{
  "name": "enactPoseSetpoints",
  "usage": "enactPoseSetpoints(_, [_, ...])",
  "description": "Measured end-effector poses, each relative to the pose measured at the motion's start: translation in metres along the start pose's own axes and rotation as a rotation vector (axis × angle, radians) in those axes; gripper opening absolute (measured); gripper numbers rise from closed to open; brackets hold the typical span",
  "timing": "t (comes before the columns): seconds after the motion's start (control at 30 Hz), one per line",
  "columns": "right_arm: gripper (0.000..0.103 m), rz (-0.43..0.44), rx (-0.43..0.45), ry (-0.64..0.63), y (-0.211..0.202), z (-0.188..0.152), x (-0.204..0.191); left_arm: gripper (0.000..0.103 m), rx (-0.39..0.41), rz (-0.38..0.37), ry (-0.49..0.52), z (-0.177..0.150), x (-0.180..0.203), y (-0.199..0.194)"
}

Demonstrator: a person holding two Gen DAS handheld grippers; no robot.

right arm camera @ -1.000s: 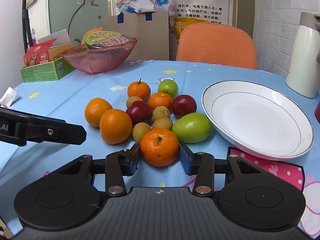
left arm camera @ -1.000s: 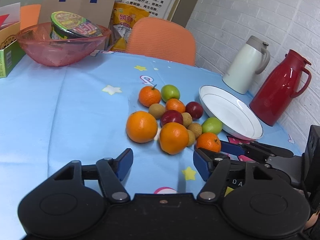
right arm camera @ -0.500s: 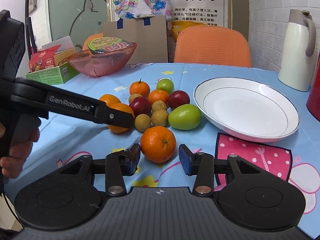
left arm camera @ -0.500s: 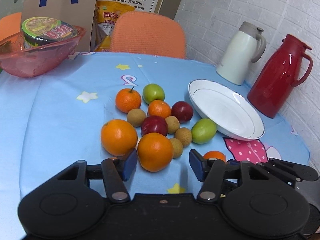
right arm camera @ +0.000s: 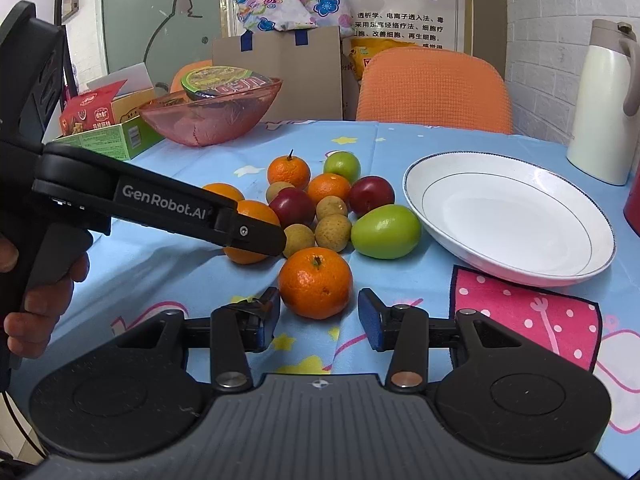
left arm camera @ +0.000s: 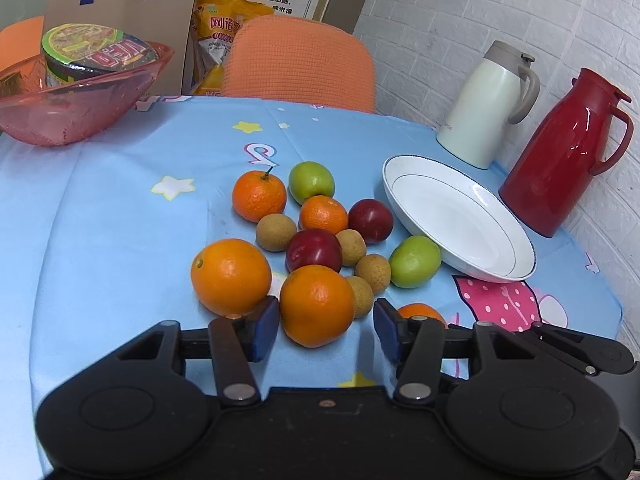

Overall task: Organize fruits
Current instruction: 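Grasp a mandarin with the right tool while the left tool grasps a large orange, then carry the mandarin with the right tool while the left tool carries the orange over the plate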

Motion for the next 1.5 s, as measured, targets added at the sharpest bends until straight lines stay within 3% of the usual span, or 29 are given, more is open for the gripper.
enactPoseSetpoints(0.67, [0.071, -0.007, -0.011, -0.002, 0.003, 0.002, -0.002, 0.09, 0.011, -0.021, -0.003, -0.009, -0.005, -0.015])
enactPoseSetpoints(0.9, [0.07, -0.031, 0.04, 0.016, -0.012, 0.009, 0.01, 0.09, 0.024, -0.037, 0.028, -0.006, 0.007, -0.022])
enactPoseSetpoints(1.17, [0.07, -0.119, 0.105, 0.078, -0.023, 0.021, 0.046, 0.09, 0.036, -0.124, 0.092, 0.022, 0.036, -0.015])
enactPoseSetpoints(1.3, [0.07, -0.171, 0.133, 0.089, -0.022, 0.029, 0.068, 0.09, 0.011, -0.181, 0.085, 0.039, 0.045, 0.004])
enactPoseSetpoints(1.5, [0.07, -0.224, 0.143, 0.093, 0.001, 0.043, 0.106, 0.09, -0.012, -0.202, 0.061, 0.068, 0.054, 0.04])
Point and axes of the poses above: each gripper's, at about its wrist camera, not at the fingertips, and y roughly the way its jaws point, x to its right, z to its top, the point moved 2 cm from there along y, roughly the way its jaws point, and after that the axes turned 9 degrees about -z, right-handed, at the moved point
